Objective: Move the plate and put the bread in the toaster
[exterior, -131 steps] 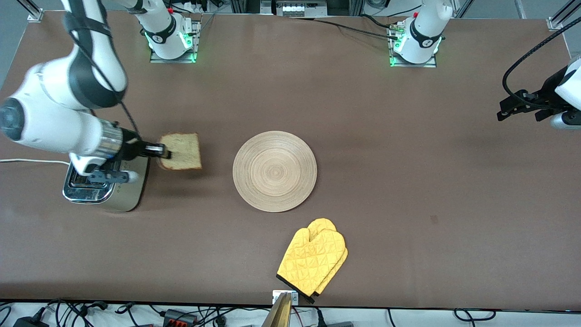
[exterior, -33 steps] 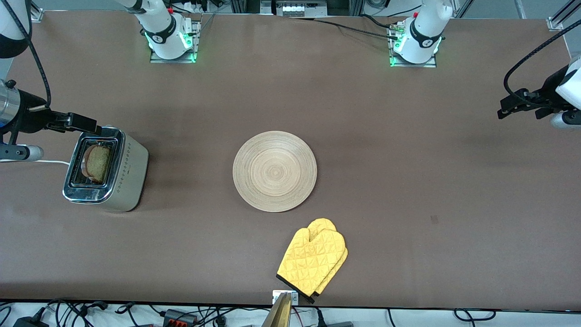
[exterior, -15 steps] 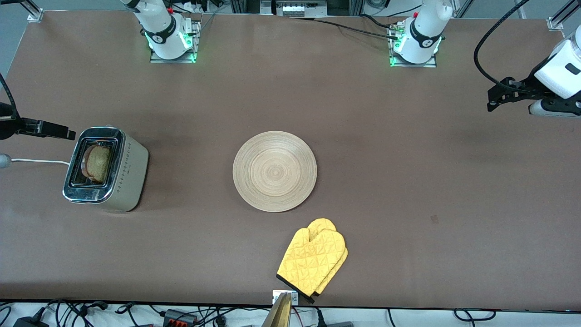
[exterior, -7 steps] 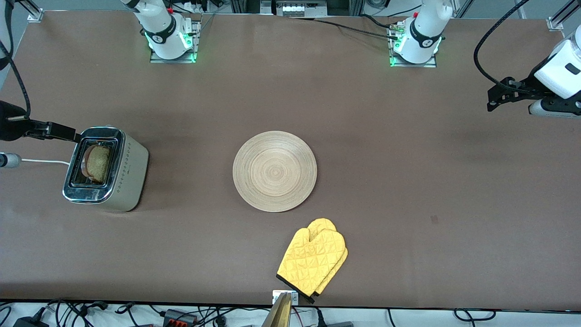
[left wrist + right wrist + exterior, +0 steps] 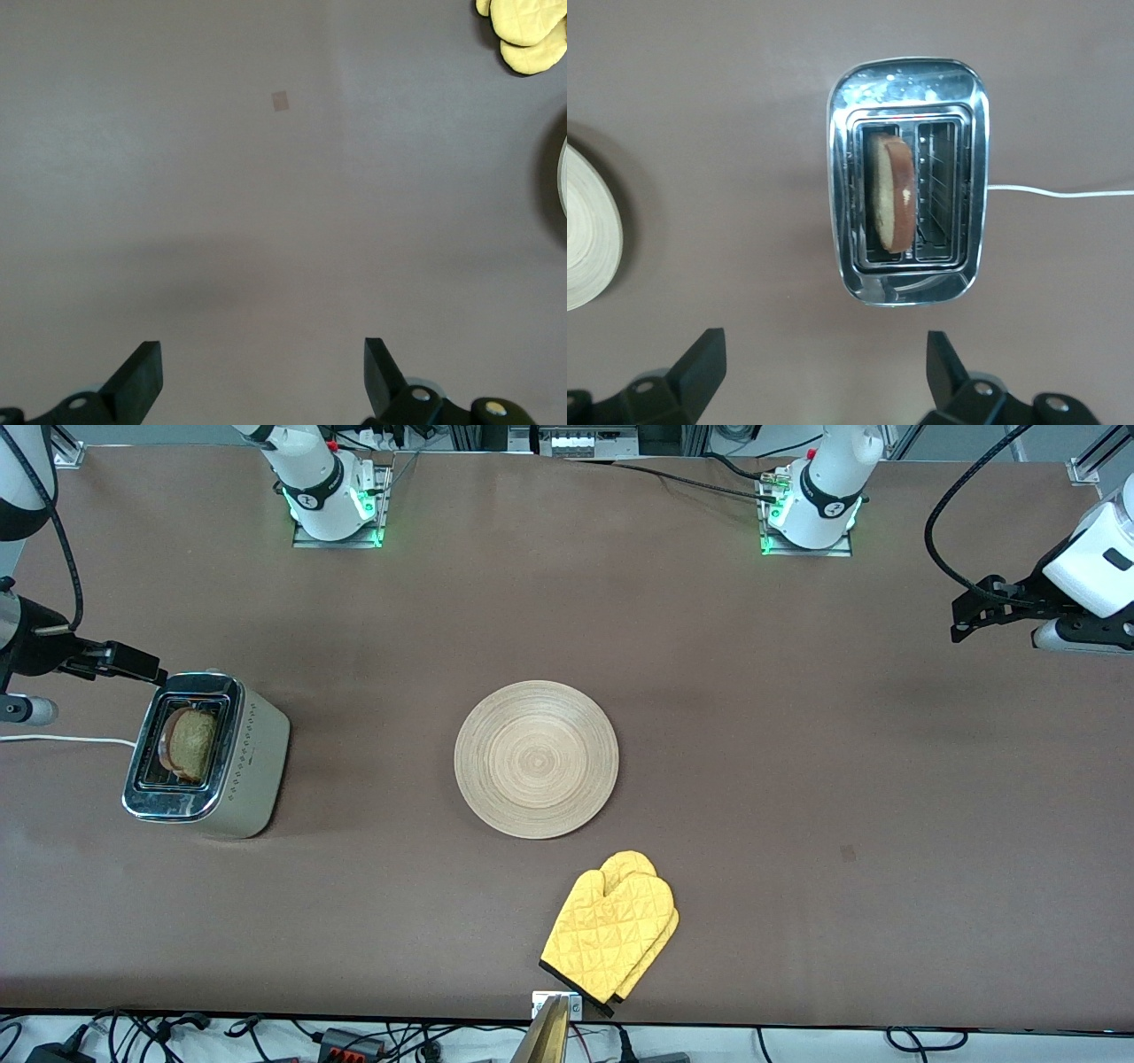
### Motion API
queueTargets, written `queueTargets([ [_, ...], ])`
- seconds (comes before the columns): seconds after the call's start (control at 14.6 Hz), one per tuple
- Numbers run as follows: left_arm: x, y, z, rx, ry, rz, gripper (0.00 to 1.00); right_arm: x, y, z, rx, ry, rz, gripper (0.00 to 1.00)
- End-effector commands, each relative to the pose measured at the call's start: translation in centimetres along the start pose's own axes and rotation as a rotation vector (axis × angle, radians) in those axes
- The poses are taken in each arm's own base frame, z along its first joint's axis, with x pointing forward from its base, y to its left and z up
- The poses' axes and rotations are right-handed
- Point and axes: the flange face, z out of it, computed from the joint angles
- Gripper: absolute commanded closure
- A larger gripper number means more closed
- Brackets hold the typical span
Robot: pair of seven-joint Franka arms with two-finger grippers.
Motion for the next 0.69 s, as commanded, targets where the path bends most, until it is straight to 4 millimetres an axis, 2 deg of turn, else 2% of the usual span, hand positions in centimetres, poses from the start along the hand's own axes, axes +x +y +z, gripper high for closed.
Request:
queueTargets([
  [0.0, -0.3, 0.0, -0.8, -0.009, 0.007, 0.000, 0.00, -0.5, 0.3, 0.3, -0.006, 0.010, -0.005, 0.00],
  [0.41, -0.3, -0.3, -0.6, -0.010, 0.001, -0.009, 0.00, 0.0, 0.1, -0.5, -0.011, 0.071, -0.003, 0.00],
  [0.55, -0.3, -0.3, -0.5, -0.010, -0.006, -0.006, 0.00, -0.3, 0.5, -0.2, -0.012, 0.009, -0.001, 0.00],
  [0.62, -0.3, -0.4, -0.5, -0.011, -0.006, -0.007, 0.00, -0.8, 0.2, -0.9, -0.011, -0.022, 0.001, 0.00],
])
